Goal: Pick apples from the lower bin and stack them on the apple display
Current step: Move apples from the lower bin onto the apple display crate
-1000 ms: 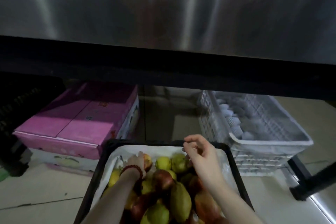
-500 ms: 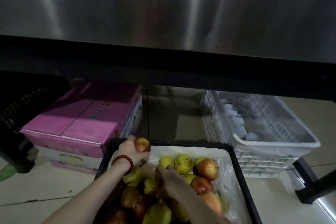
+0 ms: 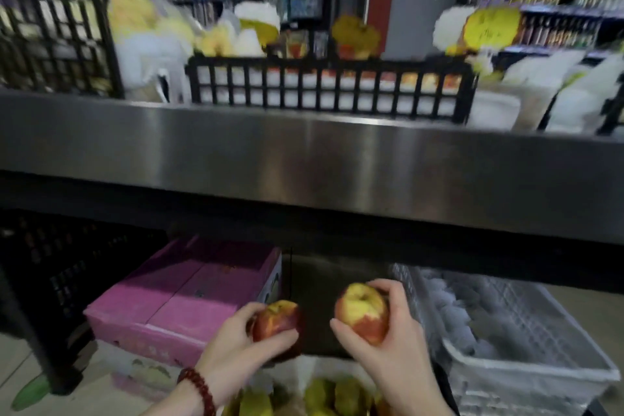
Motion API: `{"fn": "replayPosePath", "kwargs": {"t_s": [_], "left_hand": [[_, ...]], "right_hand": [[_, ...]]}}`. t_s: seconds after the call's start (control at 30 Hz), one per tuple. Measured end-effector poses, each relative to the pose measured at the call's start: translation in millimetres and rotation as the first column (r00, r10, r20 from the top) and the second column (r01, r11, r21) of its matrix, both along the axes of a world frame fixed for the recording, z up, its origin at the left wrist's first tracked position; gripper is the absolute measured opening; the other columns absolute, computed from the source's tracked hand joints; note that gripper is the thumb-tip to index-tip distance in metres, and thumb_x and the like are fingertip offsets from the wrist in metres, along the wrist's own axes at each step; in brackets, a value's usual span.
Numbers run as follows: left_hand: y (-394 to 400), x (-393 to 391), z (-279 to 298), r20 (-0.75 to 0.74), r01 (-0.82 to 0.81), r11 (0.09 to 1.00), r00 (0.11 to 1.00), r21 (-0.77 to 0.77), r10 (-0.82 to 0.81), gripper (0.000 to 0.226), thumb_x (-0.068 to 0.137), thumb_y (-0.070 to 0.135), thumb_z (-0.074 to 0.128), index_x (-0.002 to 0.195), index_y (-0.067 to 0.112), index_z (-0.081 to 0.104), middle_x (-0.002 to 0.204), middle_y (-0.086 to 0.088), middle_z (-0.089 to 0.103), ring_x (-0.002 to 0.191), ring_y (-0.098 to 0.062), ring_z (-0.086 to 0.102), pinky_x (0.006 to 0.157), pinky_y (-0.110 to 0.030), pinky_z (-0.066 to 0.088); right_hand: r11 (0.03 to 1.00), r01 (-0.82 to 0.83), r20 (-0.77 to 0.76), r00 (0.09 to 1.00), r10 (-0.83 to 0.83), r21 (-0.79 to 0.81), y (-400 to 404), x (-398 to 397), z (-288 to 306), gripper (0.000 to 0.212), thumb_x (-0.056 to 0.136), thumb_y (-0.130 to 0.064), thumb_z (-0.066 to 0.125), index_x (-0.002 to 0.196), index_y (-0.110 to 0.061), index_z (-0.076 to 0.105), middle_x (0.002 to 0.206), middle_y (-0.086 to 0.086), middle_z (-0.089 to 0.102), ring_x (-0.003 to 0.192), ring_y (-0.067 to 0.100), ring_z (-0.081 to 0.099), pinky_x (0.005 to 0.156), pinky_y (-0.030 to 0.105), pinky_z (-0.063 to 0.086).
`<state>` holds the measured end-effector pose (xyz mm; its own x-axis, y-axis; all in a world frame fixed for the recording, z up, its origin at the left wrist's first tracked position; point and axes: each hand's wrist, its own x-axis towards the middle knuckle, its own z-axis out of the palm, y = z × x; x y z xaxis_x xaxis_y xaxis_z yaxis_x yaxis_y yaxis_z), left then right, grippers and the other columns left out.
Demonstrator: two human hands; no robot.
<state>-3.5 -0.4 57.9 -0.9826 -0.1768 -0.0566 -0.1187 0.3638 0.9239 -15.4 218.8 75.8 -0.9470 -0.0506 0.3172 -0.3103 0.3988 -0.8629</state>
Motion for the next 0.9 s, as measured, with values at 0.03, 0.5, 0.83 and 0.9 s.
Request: {"fn": "replayPosePath", "kwargs": {"t_s": [0.03, 0.5, 0.83, 0.9], "left_hand": [[3.8, 2.2, 20.3, -0.043, 0.021, 1.0, 0.999, 0.01, -0.021, 0.067, 0.034, 0.06, 0.077, 0.091, 0.027, 0.067, 0.087, 0.0, 0.074, 0.086, -0.014, 0.07, 0.075, -0.02, 0.053], [29.9, -37.3, 302.7, -0.409, 0.11, 0.992, 0.904, -0.066, -0.127, 0.058, 0.043, 0.065, 0.073, 0.094, 0.039, 0.066, 0.093, 0.021, 0.072, 0.084, 0.004, 0.067, 0.076, -0.016, 0.05], [4.6, -164.0, 395.3, -0.343, -0.062, 0.941, 0.937, -0.333, -0.06, 0.073, 0.053, 0.058, 0.076, 0.116, 0.03, 0.052, 0.113, 0.007, 0.058, 0.108, -0.014, 0.054, 0.092, -0.028, 0.045], [5.4, -198.2, 403.6, -0.282, -0.069, 0.917, 0.958, -0.394, -0.049, 0.072, 0.06, 0.051, 0.078, 0.122, 0.025, 0.051, 0.117, 0.0, 0.058, 0.112, -0.02, 0.054, 0.094, -0.03, 0.044]], "right_hand": [[1.0, 0.005, -0.058, 0.998, -0.005, -0.01, 4.2, 3.9, 19.9, 0.06, 0.055, -0.039, 0.088, 0.101, -0.031, 0.051, 0.084, -0.013, 0.07, 0.074, -0.005, 0.065, 0.063, 0.002, 0.044], [0.985, -0.012, -0.281, 0.959, -0.037, -0.172, 7.3, -11.6, 269.6, 0.066, 0.041, -0.06, 0.074, 0.1, -0.042, 0.052, 0.101, -0.03, 0.063, 0.081, -0.006, 0.066, 0.066, 0.003, 0.046], [0.983, 0.181, -0.116, 0.977, -0.177, 0.025, -11.2, -113.7, 361.1, 0.067, 0.055, -0.056, 0.082, 0.112, -0.037, 0.052, 0.108, -0.011, 0.062, 0.098, 0.0, 0.059, 0.086, 0.018, 0.048], [0.956, 0.255, -0.12, 0.963, -0.24, 0.143, -11.7, -142.3, 368.4, 0.074, 0.058, -0.055, 0.081, 0.122, -0.031, 0.052, 0.117, -0.004, 0.055, 0.11, 0.014, 0.053, 0.092, 0.027, 0.044]]}}
